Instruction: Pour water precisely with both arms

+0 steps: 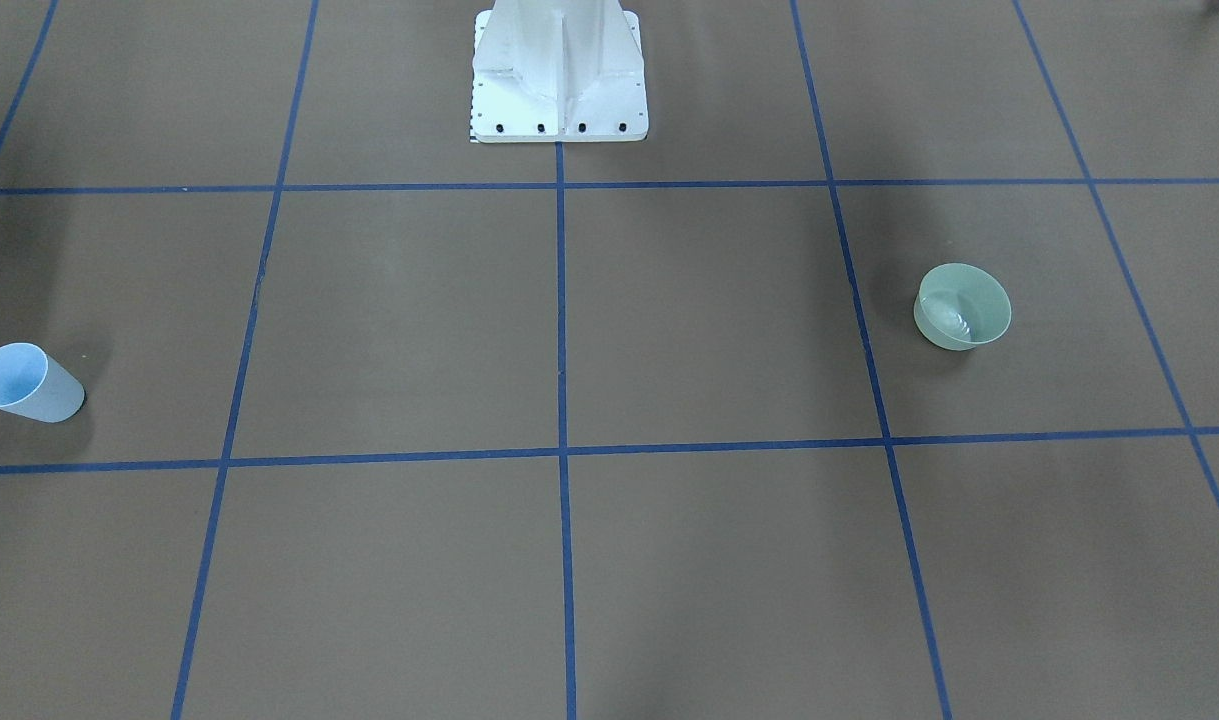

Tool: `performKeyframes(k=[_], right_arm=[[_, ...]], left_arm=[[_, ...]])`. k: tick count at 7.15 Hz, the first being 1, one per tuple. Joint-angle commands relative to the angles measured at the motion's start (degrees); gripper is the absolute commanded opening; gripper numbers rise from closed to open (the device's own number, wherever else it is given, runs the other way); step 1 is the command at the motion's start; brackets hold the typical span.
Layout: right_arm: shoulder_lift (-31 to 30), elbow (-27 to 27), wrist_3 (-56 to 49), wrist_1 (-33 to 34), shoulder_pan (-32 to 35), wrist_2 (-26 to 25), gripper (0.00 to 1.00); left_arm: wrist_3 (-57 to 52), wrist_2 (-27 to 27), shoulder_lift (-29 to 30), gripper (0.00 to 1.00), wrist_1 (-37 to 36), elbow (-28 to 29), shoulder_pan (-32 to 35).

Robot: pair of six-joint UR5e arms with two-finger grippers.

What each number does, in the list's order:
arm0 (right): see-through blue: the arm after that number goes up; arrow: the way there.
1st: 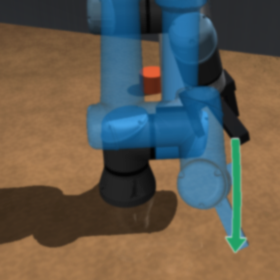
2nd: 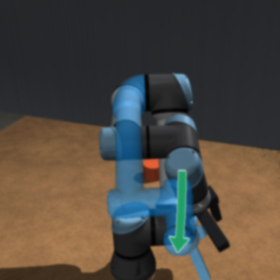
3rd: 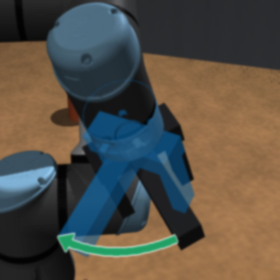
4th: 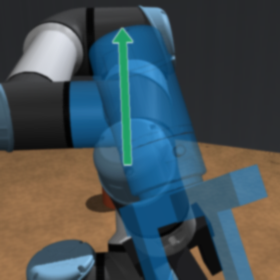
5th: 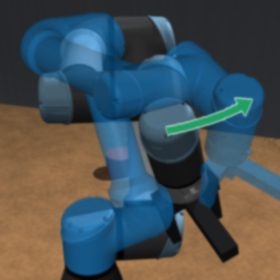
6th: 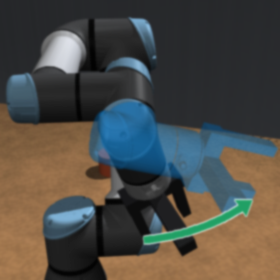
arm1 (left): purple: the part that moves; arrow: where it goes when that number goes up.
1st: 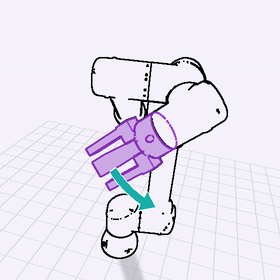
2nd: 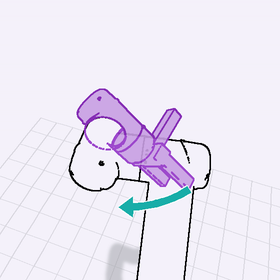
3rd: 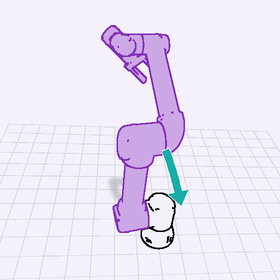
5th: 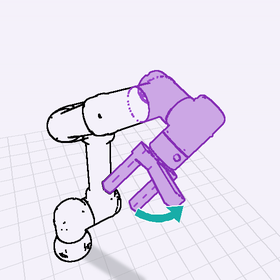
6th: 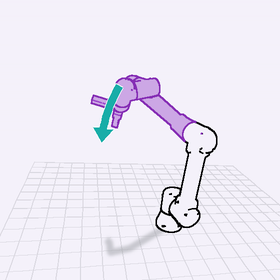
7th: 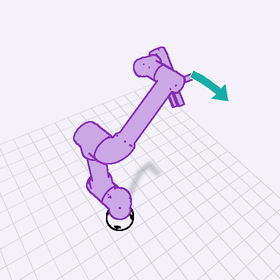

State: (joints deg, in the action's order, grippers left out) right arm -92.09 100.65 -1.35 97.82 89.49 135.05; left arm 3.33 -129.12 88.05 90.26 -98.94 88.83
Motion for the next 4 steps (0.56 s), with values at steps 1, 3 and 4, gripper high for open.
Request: performKeyframes(k=[1,3,4], right_arm=[[0.15,-0.1,0.04,0.0,0.07,0.12,1.0],[0.24,0.52,0.12,0.0,0.07,0.3,1.0],[0.94,0.6,0.12,0.0,0.07,0.3,1.0]], left_arm=[[0.0,-0.25,0.28,1.0,4.18,-0.03,-1.63],[0.18,-0.08,1.42,1.0,9.64,1.46,-2.17],[0.79,-0.34,1.25,1.0,12.8,2.6,-2.26]])
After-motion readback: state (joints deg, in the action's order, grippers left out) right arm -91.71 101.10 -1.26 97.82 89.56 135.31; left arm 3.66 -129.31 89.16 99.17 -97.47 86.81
